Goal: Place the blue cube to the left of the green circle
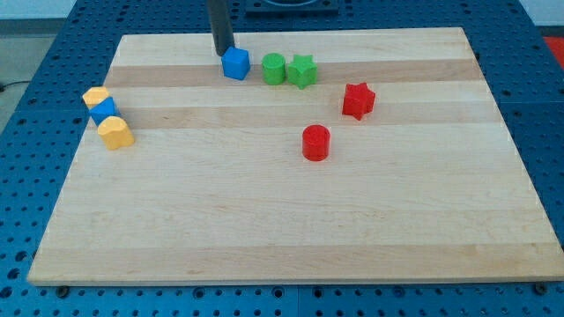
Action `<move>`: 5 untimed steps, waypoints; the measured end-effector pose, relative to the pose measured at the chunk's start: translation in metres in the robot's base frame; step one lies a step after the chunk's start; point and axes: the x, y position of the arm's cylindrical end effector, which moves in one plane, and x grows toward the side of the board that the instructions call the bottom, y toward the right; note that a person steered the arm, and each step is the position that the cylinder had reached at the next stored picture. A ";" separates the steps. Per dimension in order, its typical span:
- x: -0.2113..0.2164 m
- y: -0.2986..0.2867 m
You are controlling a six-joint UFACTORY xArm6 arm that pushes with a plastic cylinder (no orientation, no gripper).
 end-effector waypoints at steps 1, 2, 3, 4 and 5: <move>0.018 0.007; 0.036 0.024; 0.031 0.024; 0.016 0.049; 0.019 0.072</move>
